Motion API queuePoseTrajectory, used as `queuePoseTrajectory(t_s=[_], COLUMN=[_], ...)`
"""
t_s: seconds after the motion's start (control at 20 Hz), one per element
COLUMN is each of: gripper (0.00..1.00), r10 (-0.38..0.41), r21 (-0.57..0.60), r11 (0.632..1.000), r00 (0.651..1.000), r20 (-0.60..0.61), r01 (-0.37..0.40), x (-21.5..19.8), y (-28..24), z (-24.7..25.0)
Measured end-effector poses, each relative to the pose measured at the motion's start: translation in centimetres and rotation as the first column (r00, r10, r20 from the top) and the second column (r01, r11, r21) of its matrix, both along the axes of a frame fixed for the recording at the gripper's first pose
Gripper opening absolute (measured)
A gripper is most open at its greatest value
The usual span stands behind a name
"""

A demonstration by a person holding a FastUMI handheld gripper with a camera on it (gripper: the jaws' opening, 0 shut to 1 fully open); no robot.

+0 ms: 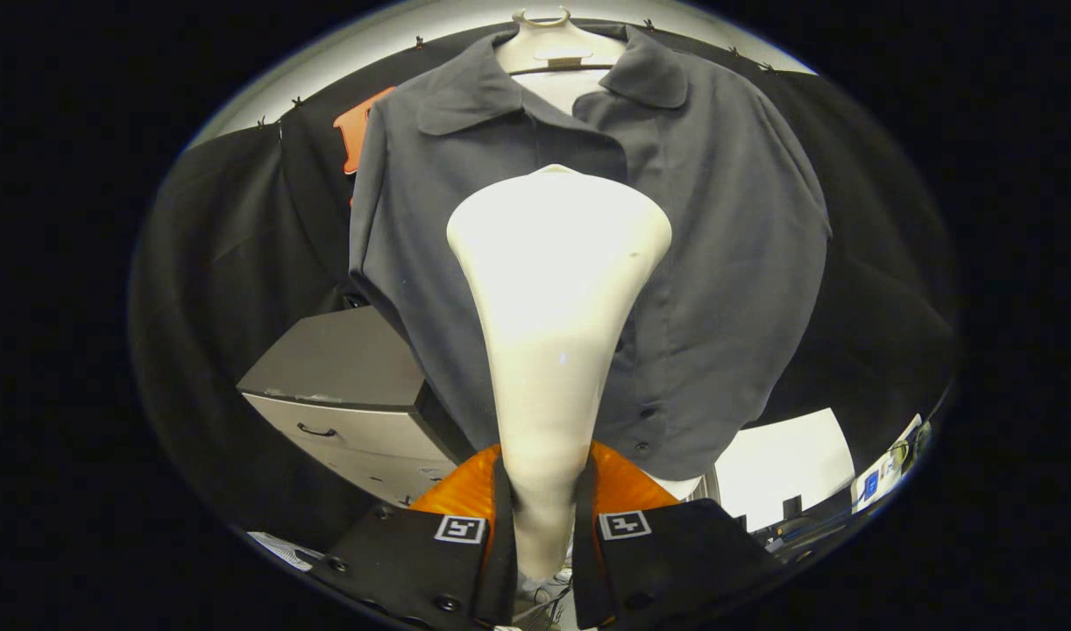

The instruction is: Iron the clothes twice with a garment steamer, once on the left side and once on the right side.

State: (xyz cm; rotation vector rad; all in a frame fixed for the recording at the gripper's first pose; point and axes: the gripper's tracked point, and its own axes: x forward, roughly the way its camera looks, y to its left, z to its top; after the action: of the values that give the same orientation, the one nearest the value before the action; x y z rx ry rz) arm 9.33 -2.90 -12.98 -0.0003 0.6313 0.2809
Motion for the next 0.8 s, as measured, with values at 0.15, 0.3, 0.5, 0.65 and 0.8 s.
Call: queuePoseTrajectory(t_s=[0.15,0.3,0.5,0.65,0.8], gripper=[0.33,0.33,0.33,0.33,0.33], r10=[-0.028,-0.046,-0.069,-0.098,-0.131], r21=[0.009,0.005,0.008,0.005,0.009], r11=[1.000,0.999,0.998,0.995,0.991], r00=[0.999,0.995,0.990,0.985,0.980], r20=[0.046,0.083,0.125,0.143,0.147], r01=[0.027,0.046,0.069,0.099,0.132], x=[1.0,2.0,3.3,4.1,5.3], y=[-1.0,-1.8,-3.1,-4.8,-6.4], z=[2.6,4.5,6.9,7.8,8.1])
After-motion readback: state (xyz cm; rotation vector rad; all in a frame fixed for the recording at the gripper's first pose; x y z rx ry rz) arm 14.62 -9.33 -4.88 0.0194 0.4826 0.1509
